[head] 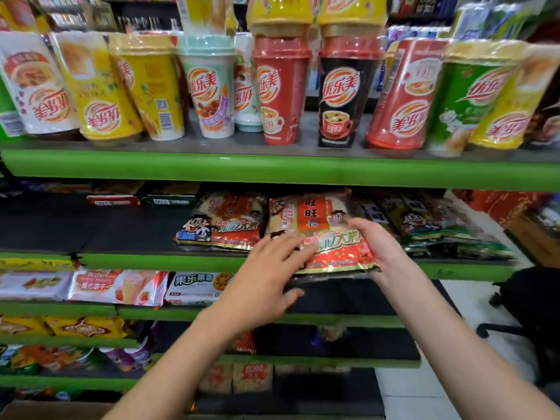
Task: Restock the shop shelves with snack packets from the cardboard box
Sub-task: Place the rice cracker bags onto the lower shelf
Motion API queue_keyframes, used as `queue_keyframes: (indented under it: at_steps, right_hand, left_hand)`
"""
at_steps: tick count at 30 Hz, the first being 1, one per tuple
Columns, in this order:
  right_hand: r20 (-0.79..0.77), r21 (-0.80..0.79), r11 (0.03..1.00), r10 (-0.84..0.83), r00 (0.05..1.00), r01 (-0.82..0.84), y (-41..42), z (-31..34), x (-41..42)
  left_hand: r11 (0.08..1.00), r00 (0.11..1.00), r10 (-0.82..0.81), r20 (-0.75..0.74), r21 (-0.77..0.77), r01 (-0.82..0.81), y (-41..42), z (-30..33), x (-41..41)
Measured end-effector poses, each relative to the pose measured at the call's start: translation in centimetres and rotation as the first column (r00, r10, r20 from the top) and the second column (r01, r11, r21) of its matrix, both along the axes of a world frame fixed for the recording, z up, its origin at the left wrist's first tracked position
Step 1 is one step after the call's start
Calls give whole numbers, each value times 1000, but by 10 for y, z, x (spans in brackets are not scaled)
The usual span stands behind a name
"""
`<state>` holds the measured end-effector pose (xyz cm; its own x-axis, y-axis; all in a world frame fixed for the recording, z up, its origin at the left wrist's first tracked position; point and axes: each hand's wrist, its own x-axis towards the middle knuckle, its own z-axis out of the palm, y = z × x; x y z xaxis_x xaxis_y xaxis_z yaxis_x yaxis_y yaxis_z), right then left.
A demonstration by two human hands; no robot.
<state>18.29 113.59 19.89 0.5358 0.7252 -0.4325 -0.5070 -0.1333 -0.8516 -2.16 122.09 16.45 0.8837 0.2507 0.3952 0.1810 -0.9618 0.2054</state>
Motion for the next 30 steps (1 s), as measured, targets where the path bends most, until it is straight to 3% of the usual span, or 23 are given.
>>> queue_keyframes:
  at_steps: [3, 5, 7, 9, 11, 14, 17, 19, 22, 24, 27, 30]
  right_hand:
    - [122, 32, 999, -24, 992, 20, 22, 7, 12]
    - [358, 56, 998, -15, 934, -6, 27, 7, 17]
    - [708, -109, 992, 120, 696, -61, 24, 7, 19]
    - [880, -310, 951, 286, 380, 3, 18, 6, 20]
    - [919, -377, 923, 362, 154, 81, 17, 5, 16]
    - [896, -441, 895, 443, -24, 61, 30, -5, 7]
    - [796, -600, 800, 600, -84, 27, 48, -27, 5]
    - [777, -612, 788, 615, -130, 65, 56, -43, 8]
    - [773, -603, 793, 609, -181, 92, 61, -57, 12]
    - [788, -595, 801, 597, -151, 61, 63, -60, 14]
    - [808, -576, 815, 579, -110, 61, 61, -63, 15]
    - [828, -539, 839, 545, -134, 75, 54, -71, 14]
  left_hand:
    - [986, 991, 82, -102, 151, -66, 19, 2, 28]
    - [968, 978, 154, -140, 220, -121, 32, 3, 43]
    - [952, 968, 193, -161, 269, -145, 43, 4, 54]
    - [945, 945, 228, -233, 287, -158, 51, 3, 65]
    - [948, 915, 266, -302, 256, -191, 51, -1, 75]
    - [973, 898, 230, -374, 93, -211, 45, -8, 86]
    - [963, 907, 145, -395, -153, -221, 48, -1, 83]
    - [927, 947, 162, -277, -286, -242, 59, 5, 75]
    - [894, 905, 390, -171, -164, -416, 94, 8, 61]
    - [830, 801, 535, -269, -10, -558, 118, 6, 51]
    - [784, 703, 556, -443, -1, -621, 136, -8, 38]
    - [798, 710, 539, -453, 3, -603, 136, -21, 35]
